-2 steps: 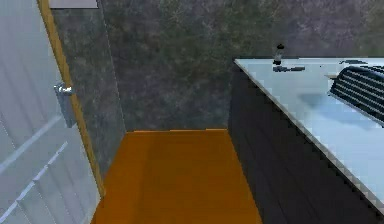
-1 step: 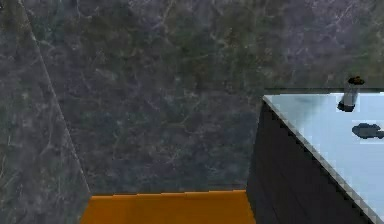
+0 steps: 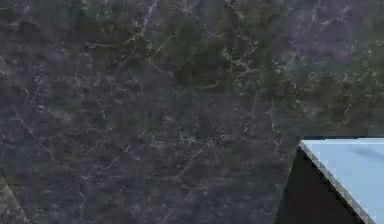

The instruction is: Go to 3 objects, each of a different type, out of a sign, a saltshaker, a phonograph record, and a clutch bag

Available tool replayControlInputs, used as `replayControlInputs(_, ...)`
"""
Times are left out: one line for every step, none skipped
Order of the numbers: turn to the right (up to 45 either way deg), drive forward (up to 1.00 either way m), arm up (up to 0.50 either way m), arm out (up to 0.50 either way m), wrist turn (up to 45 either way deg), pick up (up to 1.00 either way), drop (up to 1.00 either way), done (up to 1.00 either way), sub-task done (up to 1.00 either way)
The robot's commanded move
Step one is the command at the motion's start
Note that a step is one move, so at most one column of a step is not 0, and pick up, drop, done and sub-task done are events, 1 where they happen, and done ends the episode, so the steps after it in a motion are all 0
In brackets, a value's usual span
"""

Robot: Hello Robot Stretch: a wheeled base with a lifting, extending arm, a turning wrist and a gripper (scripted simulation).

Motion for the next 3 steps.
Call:
replayControlInputs(45.0, 0.0, 0.0, 0.0, 0.0, 0.0, 0.0, 0.0, 0.0)
replayControlInputs(9.0, 0.0, 0.0, 0.0, 0.0, 0.0, 0.0, 0.0, 0.0)
replayControlInputs(0.0, 0.0, 0.0, 0.0, 0.0, 0.0, 0.0, 1.0, 0.0)
